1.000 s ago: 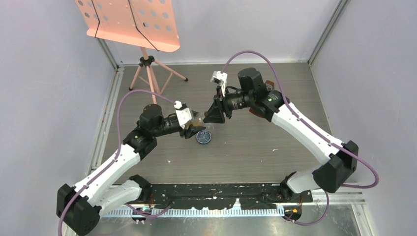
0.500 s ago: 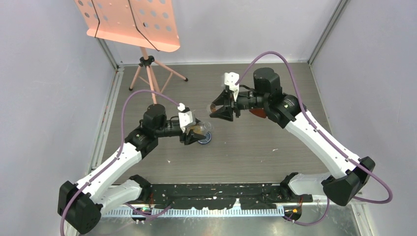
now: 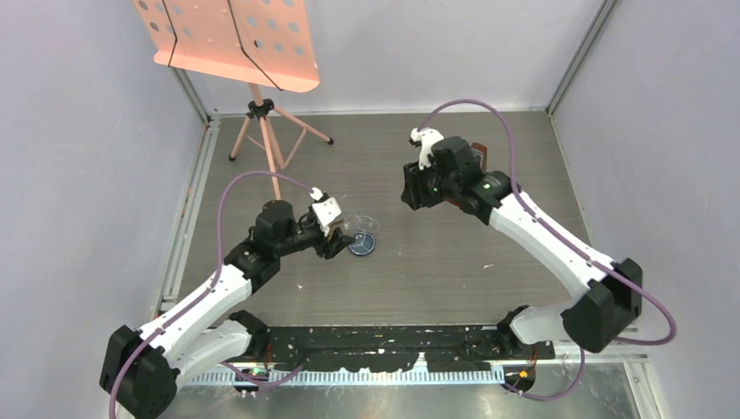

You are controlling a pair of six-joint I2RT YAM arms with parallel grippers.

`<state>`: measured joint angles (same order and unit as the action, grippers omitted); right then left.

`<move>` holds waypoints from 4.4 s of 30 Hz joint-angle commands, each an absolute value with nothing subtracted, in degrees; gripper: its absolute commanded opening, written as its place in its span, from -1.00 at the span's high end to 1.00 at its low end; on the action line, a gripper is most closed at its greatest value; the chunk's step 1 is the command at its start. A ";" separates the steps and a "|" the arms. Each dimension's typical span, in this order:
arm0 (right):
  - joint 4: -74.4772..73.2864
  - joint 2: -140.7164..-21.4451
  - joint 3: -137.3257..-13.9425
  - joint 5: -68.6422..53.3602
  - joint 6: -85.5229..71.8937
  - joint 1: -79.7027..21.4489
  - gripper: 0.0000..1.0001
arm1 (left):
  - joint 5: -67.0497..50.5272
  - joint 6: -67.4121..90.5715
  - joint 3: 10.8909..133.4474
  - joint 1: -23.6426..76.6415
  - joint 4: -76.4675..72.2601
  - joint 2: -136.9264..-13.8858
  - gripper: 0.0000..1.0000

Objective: Sort the pills into containers

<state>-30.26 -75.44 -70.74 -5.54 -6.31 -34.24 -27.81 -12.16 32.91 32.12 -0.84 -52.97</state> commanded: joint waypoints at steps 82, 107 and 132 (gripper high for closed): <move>-30.60 -79.60 -56.67 -11.90 -16.68 -25.38 -0.39 | -6.19 7.96 46.62 41.66 16.82 -84.06 1.00; -29.15 -79.49 -54.49 -12.86 -17.76 -25.31 -0.36 | -4.06 7.54 56.18 41.73 32.00 -87.57 1.00; -28.22 -79.27 -53.00 -13.62 -17.91 -24.69 -0.35 | -5.51 8.17 62.03 41.84 38.52 -92.29 1.00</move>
<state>-29.87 -81.25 -53.15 -12.84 -17.37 -24.95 -4.58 8.10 59.16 41.54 37.06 -91.72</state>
